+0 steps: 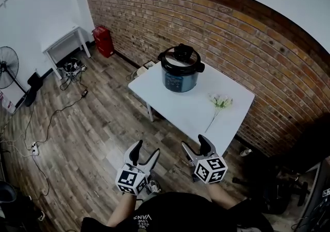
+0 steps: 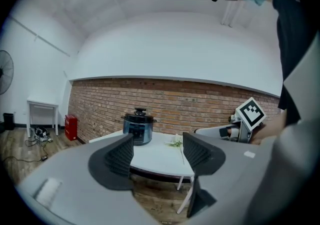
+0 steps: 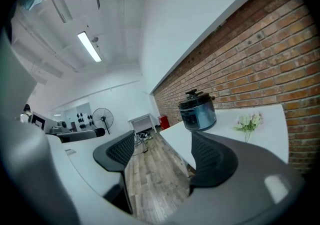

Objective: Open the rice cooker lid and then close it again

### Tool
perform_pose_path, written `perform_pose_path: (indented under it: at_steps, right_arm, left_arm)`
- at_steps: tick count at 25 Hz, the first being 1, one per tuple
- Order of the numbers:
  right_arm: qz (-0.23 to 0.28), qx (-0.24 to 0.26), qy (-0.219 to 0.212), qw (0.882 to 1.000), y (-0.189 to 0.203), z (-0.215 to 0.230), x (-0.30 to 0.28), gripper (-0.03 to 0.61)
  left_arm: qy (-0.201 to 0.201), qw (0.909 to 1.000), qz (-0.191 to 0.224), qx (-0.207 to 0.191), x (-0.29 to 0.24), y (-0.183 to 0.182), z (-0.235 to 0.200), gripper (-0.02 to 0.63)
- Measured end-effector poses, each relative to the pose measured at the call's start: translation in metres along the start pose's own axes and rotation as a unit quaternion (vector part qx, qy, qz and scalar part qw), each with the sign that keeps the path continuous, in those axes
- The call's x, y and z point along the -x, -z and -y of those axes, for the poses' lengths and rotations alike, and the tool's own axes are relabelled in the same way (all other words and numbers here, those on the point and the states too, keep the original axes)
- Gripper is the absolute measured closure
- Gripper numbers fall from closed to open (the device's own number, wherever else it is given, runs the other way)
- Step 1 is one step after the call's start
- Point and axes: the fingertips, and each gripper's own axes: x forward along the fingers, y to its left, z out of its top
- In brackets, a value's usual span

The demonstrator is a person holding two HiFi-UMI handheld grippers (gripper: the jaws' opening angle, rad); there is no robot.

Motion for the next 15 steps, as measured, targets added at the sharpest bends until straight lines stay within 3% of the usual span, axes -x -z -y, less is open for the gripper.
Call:
perform_pose_path:
  at_steps: [7, 15]
  right_arm:
    - [0.005, -0.006, 0.034, 0.999, -0.001, -0.021, -0.039, 0.197]
    - [0.008, -0.023, 0.067, 0.997, 0.003, -0.039, -0.066, 0.195]
  left_arm:
    - [0.031, 0.9995, -0.008, -0.001, -0.005, -0.009, -0.053, 0.324]
    - [0.058, 0.9980, -0.027, -0.003, -0.005, -0.007, -0.100, 0.324]
